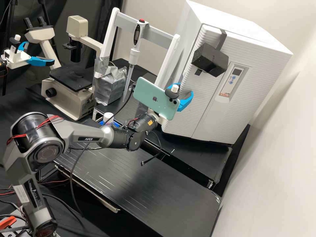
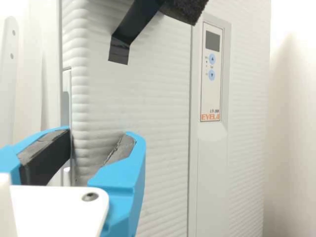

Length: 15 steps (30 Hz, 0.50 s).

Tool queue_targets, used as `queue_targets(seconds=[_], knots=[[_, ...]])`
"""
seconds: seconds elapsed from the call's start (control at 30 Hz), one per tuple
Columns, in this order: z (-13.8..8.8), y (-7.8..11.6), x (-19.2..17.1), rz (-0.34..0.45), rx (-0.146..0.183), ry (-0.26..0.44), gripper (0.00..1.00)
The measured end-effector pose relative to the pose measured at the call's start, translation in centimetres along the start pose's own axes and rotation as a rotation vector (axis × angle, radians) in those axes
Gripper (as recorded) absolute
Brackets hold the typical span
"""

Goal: Open the door

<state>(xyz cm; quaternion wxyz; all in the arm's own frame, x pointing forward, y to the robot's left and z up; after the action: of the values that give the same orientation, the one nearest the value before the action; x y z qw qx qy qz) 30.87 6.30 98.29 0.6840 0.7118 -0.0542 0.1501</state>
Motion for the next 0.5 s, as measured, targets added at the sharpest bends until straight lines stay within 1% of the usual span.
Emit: queue_targets(seconds=[0.03,0.1,0.17,0.23,0.3,0.37,0.4,0.5], knots=[[0.1,0.0,-0.2,0.003,0.005,0.003,0.00],[0.5,0.3,-0.7,0.014,0.000,0.013,0.00],[0.9,0.5,-1.5,0.029,0.006,0.014,0.00],[1.4,0.8,-2.4,0.049,0.023,0.012,0.00],[1.9,1.1,-3.3,0.074,0.032,0.009,0.00],[2.8,1.2,-4.5,0.107,0.054,-0.021,0.00],[2.9,1.4,-4.9,0.120,0.059,-0.027,0.00],[3.9,1.5,-6.2,0.177,0.096,-0.059,0.00]])
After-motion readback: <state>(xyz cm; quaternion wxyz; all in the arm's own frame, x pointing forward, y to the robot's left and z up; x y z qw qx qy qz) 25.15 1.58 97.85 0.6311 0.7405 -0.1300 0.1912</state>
